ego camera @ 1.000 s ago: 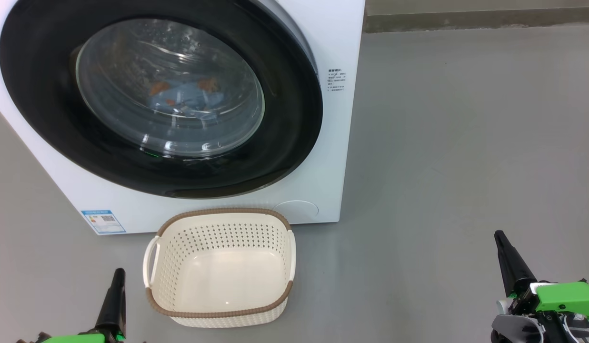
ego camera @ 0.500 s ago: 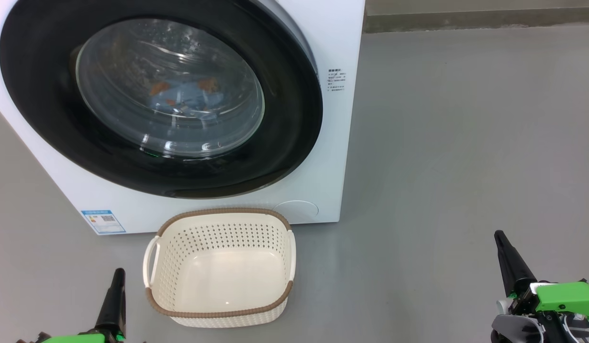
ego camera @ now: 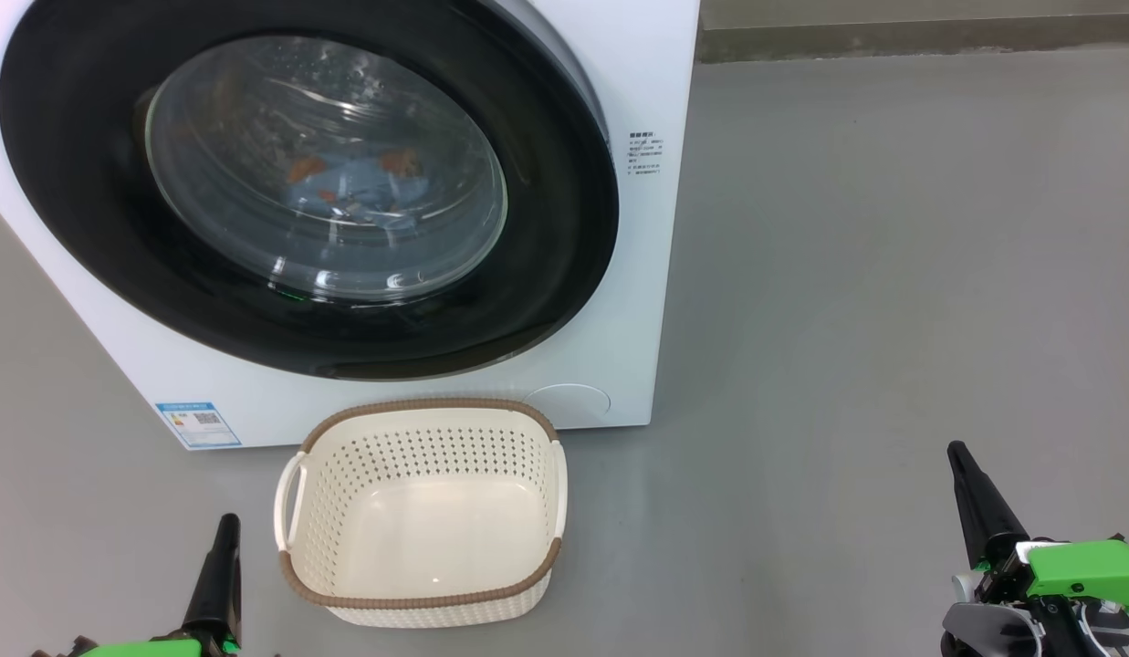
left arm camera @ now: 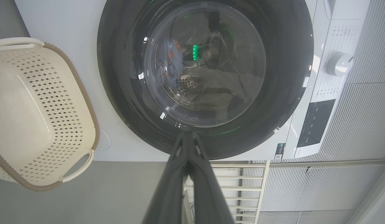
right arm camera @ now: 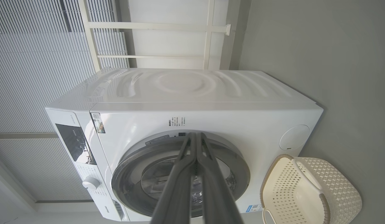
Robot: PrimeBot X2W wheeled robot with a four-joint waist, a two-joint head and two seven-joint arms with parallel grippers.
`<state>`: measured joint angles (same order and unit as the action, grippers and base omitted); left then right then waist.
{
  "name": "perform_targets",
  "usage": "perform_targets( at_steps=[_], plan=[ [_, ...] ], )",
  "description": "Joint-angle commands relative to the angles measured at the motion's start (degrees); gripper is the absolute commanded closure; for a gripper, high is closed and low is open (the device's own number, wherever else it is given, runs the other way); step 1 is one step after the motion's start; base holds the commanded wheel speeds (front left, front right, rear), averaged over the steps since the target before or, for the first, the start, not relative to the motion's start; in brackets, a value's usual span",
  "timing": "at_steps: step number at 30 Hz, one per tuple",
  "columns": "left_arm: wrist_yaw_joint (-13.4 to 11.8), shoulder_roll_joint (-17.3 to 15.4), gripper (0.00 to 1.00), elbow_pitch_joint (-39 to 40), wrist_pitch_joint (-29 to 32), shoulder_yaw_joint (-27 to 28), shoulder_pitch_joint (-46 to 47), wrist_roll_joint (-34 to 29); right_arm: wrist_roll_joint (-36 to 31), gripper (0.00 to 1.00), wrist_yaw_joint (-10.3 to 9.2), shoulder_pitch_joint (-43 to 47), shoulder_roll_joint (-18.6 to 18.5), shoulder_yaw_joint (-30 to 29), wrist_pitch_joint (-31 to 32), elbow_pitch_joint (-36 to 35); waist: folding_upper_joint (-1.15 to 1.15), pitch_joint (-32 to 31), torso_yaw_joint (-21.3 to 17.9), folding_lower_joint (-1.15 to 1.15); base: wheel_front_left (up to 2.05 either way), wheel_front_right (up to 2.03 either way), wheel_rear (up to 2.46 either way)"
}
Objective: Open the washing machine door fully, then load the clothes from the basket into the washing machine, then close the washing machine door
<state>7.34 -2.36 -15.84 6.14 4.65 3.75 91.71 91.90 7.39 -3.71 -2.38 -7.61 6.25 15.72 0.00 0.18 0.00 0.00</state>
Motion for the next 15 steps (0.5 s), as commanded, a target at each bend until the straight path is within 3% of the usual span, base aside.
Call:
perform_targets(
  at_steps=[1, 15],
  plan=[
    [0.14, -0.52, 1.0, 1.81, 0.35, 1.87, 2.43, 0.46, 0.26, 1.0, 0.1, -2.48, -0.5, 1.08, 0.25, -1.69, 0.0, 0.0, 0.0, 0.0, 0.0, 0.0, 0.0],
    [0.14, -0.52, 1.0, 1.81, 0.35, 1.87, 2.43, 0.46, 0.27, 1.0, 0.1, -2.48, -0.5, 1.08, 0.25, -1.69, 0.0, 0.0, 0.0, 0.0, 0.0, 0.0, 0.0]
  ],
)
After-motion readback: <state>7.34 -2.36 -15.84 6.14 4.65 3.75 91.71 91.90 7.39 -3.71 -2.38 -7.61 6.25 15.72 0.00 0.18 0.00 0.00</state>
